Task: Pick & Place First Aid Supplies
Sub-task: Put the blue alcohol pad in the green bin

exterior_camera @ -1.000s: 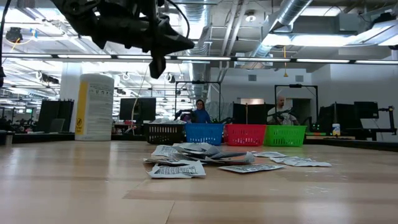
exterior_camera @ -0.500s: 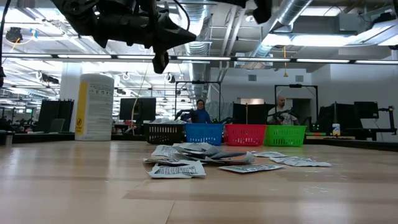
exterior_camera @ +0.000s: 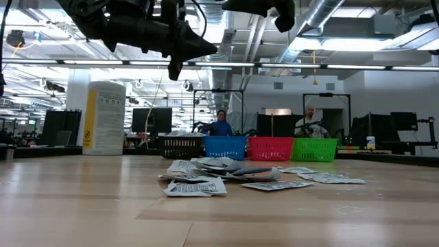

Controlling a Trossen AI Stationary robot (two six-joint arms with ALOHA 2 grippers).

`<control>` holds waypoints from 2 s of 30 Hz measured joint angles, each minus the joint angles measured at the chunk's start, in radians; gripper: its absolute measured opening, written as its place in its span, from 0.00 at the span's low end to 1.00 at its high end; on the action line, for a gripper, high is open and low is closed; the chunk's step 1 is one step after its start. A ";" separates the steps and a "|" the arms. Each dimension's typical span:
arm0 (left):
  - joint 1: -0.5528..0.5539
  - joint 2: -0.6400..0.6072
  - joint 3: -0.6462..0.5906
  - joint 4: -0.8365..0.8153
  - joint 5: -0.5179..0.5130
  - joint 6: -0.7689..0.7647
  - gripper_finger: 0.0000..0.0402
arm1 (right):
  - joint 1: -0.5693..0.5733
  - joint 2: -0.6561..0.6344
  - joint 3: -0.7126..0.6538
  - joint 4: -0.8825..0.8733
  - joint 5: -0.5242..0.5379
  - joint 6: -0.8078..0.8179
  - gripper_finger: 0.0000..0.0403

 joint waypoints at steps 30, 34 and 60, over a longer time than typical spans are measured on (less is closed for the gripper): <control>-0.017 0.000 0.000 -0.043 -0.095 0.036 0.01 | 0.031 -0.001 -0.001 -0.262 0.145 0.151 0.22; -0.017 0.000 0.000 -0.043 -0.084 0.036 0.01 | 0.024 -0.001 -0.001 -0.276 0.129 0.186 0.26; -0.024 0.000 0.000 -0.042 -0.065 0.024 0.01 | 0.003 -0.001 -0.001 -0.279 0.130 0.181 0.46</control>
